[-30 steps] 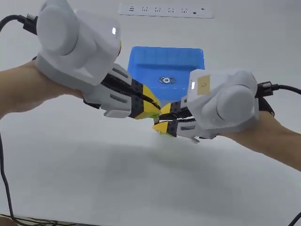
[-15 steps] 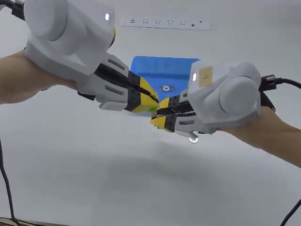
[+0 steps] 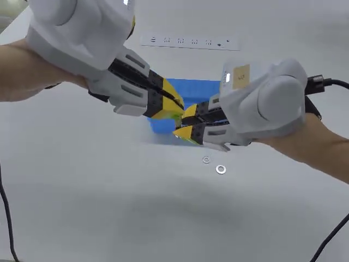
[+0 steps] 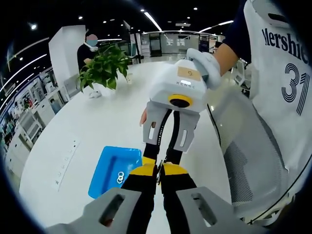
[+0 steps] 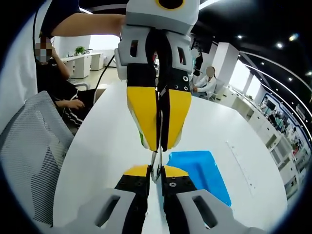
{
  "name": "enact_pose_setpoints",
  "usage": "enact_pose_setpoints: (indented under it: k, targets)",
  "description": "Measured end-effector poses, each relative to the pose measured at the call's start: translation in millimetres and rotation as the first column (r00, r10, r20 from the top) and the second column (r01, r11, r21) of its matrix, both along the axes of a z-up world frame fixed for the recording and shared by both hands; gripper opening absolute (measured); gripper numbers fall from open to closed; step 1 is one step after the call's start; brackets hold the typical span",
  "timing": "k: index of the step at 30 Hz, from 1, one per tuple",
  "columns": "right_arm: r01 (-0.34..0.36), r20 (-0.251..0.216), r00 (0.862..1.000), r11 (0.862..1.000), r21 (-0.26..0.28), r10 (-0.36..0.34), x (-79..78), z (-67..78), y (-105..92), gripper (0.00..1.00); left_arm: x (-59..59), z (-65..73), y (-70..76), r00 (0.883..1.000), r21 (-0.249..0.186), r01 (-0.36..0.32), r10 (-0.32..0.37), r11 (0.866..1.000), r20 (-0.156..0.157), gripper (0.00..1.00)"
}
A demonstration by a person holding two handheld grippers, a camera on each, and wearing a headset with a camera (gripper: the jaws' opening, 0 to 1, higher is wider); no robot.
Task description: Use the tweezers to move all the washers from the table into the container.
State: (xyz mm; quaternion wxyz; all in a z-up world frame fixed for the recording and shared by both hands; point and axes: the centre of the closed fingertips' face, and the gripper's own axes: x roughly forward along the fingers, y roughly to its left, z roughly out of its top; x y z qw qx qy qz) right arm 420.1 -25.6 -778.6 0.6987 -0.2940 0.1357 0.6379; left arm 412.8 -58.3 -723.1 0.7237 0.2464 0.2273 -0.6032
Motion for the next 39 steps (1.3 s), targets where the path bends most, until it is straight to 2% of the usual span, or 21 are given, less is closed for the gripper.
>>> enact_pose_setpoints:
  k: [3,6,11,19,26,29,34,39]
  targets:
    - [0.007,0.014,1.000,1.000,0.002,-0.008,5.1,4.8,-1.2,0.10,6.2,4.6,-0.4,1.000,0.007,0.015,-0.015,1.000,0.012,0.07]
    - [0.011,0.037,0.999,1.000,-0.002,-0.011,15.6,10.6,-2.6,0.10,18.0,6.8,-0.6,0.999,0.006,0.022,-0.022,1.000,0.031,0.07]
    - [0.029,0.059,0.998,1.000,0.009,-0.029,42.4,14.8,-3.4,0.10,38.6,11.8,-1.8,0.998,0.005,0.020,-0.020,1.000,0.061,0.07]
    - [0.055,0.065,0.996,0.998,0.014,-0.056,70.4,11.0,-2.9,0.10,67.6,8.3,-2.1,0.998,-0.019,-0.004,0.005,1.000,0.067,0.07]
    - [0.058,0.049,0.997,0.998,-0.008,-0.057,84.5,-8.0,-4.1,0.10,83.2,-10.0,-2.5,0.999,-0.018,-0.016,0.017,1.000,0.039,0.07]
    - [0.055,0.037,0.998,0.998,-0.022,-0.054,87.9,-18.8,-3.9,0.10,86.5,-20.7,-1.9,1.000,-0.005,-0.012,0.012,1.000,0.026,0.07]
    - [0.055,0.008,0.998,0.998,-0.029,-0.054,91.6,-33.4,-1.9,0.10,91.1,-34.9,0.9,1.000,-0.020,-0.026,0.025,0.999,-0.010,0.07]
    - [0.054,-0.014,0.998,0.998,-0.039,-0.054,98.7,-51.0,-0.4,0.10,94.8,-49.0,4.2,0.999,-0.016,-0.035,0.034,0.999,-0.033,0.07]
